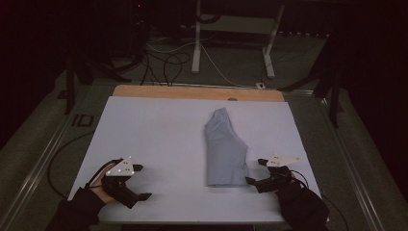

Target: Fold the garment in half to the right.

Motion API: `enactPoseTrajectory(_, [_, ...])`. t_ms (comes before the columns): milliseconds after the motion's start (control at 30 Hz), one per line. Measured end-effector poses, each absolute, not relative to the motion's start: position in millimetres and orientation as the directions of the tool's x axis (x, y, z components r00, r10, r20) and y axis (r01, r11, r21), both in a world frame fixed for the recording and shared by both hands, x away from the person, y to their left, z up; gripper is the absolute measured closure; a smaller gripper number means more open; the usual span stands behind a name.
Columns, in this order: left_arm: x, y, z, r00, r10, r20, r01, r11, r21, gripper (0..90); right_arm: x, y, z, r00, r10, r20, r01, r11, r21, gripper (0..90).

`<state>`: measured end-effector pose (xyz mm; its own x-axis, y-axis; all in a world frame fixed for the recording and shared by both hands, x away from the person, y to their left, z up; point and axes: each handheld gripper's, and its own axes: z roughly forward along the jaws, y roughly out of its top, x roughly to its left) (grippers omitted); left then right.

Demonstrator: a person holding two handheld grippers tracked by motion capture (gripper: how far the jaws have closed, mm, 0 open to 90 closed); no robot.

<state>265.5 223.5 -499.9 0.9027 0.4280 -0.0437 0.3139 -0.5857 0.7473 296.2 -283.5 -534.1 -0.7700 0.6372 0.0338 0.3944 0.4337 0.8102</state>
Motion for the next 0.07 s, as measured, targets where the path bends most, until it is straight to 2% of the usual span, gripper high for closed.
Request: enactPoseTrajectory(67, [265.2,223.3,-499.5,0.904,0.424,-0.042,0.31,-0.587,0.748,0.3,296.2,-283.9,-534.0,-0.77,0.637,0.034,0.395,0.434,0.81,8.7])
